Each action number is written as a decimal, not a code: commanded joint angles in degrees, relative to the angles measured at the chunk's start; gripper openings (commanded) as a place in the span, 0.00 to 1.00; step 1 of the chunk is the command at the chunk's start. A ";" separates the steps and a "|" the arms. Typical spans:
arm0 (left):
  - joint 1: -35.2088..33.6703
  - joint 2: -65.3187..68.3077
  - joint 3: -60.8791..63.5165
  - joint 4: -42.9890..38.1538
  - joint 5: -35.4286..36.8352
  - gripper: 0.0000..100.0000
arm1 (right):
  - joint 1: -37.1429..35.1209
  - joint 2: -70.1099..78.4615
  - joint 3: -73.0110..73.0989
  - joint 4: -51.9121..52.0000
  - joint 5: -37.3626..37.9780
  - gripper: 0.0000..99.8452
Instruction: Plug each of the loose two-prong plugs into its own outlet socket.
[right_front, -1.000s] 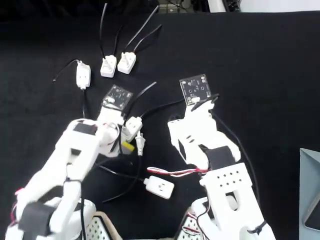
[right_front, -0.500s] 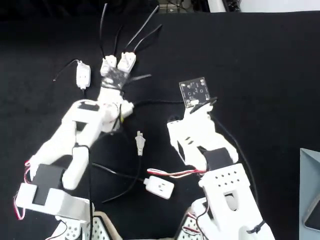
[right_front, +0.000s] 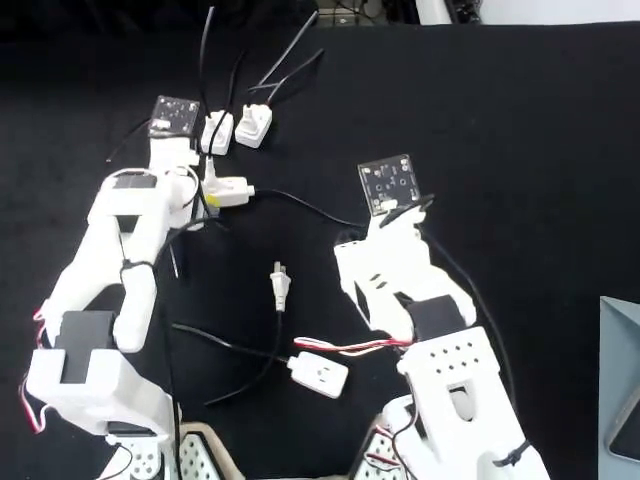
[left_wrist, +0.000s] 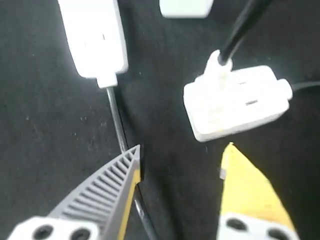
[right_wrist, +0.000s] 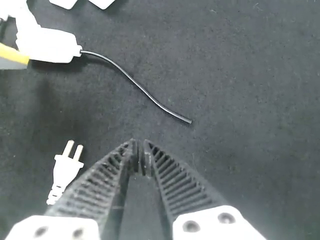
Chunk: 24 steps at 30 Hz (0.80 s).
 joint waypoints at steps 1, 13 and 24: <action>-0.22 -0.62 -7.69 8.88 0.44 0.27 | 0.35 -0.84 -0.22 -0.79 0.00 0.01; 0.48 -17.05 -13.32 31.03 0.97 0.27 | 0.35 -0.84 -0.13 -0.79 0.00 0.01; -3.82 -39.38 8.40 30.24 1.76 0.27 | 0.26 -0.75 -0.48 4.92 5.10 0.01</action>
